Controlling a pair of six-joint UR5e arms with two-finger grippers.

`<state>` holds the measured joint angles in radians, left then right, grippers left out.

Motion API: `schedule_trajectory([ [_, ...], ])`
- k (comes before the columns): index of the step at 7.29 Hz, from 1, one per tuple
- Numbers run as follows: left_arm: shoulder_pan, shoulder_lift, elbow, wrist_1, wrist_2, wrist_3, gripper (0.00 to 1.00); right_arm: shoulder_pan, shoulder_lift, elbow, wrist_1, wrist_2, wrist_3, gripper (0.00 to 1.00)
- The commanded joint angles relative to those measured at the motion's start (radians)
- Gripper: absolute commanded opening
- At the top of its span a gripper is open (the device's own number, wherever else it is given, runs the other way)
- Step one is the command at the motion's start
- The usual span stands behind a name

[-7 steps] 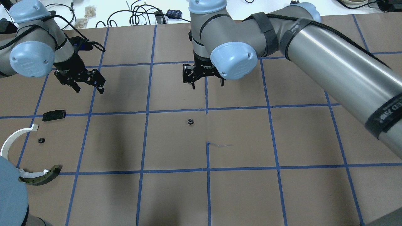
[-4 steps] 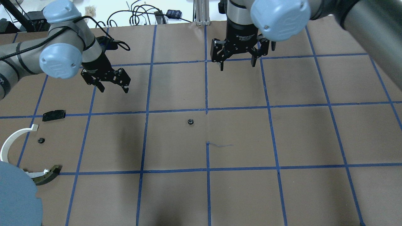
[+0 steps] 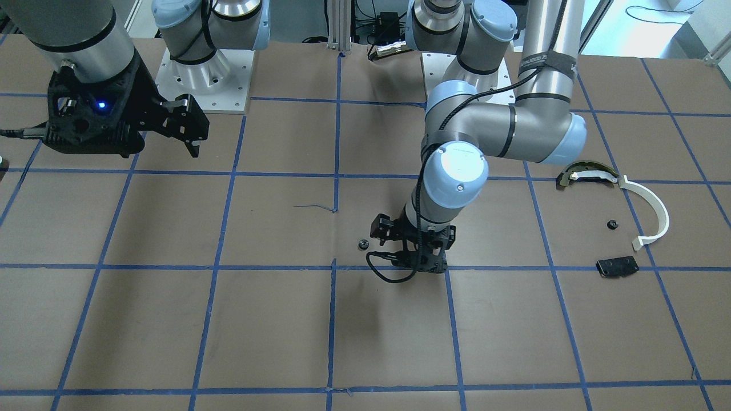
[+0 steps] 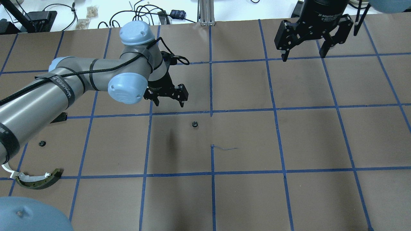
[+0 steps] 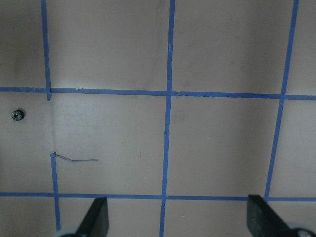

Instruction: Place bearing gear from tray to pile

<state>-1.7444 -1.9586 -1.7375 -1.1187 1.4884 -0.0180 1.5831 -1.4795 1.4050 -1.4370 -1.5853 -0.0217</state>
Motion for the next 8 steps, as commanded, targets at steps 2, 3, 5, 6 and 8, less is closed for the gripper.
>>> schedule_trajectory([
  [2, -0.116, -0.061, -0.027, 0.077, 0.003, -0.083, 1.0, -0.009, -0.108, 0.172, -0.197, -0.002, 0.038, 1.0],
  [3, -0.116, -0.081, -0.027, 0.106, 0.003, -0.083, 1.0, -0.009, -0.107, 0.145, -0.198, -0.004, 0.043, 1.0],
  [5, -0.116, -0.118, -0.025, 0.135, 0.004, -0.082, 0.99, -0.009, -0.099, 0.14, -0.203, 0.013, 0.042, 1.0],
  [6, -0.116, -0.127, -0.025, 0.144, 0.01, -0.08, 0.98, -0.009, -0.099, 0.141, -0.233, 0.013, 0.042, 1.0],
  [8, -0.116, -0.128, -0.025, 0.145, 0.012, -0.082, 0.95, -0.009, -0.1, 0.153, -0.24, 0.013, 0.042, 1.0],
])
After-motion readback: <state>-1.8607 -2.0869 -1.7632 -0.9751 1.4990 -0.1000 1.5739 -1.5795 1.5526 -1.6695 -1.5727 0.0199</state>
